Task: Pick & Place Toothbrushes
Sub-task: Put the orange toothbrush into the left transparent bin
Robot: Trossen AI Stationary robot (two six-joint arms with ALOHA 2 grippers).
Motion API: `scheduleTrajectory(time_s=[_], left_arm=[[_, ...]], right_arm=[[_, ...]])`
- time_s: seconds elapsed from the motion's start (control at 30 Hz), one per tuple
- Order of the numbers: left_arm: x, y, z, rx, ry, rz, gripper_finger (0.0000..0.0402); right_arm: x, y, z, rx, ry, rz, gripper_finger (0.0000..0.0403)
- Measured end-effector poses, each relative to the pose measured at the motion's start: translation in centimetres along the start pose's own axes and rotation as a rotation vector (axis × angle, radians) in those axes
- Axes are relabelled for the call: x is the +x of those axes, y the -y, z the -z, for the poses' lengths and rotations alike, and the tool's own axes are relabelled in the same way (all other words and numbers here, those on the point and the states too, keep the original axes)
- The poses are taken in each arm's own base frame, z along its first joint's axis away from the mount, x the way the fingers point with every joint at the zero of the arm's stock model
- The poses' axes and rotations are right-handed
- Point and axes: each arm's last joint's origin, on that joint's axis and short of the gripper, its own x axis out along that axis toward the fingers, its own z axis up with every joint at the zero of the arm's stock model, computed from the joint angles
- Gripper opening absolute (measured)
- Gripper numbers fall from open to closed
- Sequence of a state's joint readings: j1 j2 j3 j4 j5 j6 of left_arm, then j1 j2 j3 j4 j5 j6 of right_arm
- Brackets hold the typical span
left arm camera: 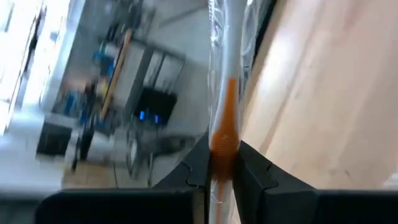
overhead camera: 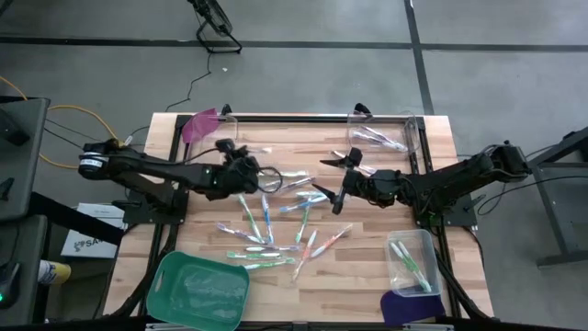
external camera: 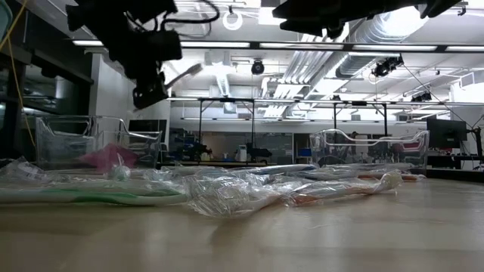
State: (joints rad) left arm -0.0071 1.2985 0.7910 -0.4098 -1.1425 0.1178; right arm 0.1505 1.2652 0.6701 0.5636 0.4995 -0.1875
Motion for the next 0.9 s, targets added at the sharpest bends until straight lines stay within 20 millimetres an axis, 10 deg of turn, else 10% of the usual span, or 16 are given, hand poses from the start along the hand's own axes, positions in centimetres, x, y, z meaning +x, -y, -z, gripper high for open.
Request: scheduleTrajectory(time_s=[0.47, 0.9], left_arm=[[4.0, -2.5, 5.0, -0.175, -0.433, 0.033, 0.0051], [4.4, -2.5, 5.6, -0.234, -0.452, -0.007, 0.0078]], right_arm=[[0.2, 0.4, 0.2, -0.006, -0.016, 0.016, 0.0321], [0.3, 0.6, 0.5, -0.007, -0.034, 0.023, 0.0320]])
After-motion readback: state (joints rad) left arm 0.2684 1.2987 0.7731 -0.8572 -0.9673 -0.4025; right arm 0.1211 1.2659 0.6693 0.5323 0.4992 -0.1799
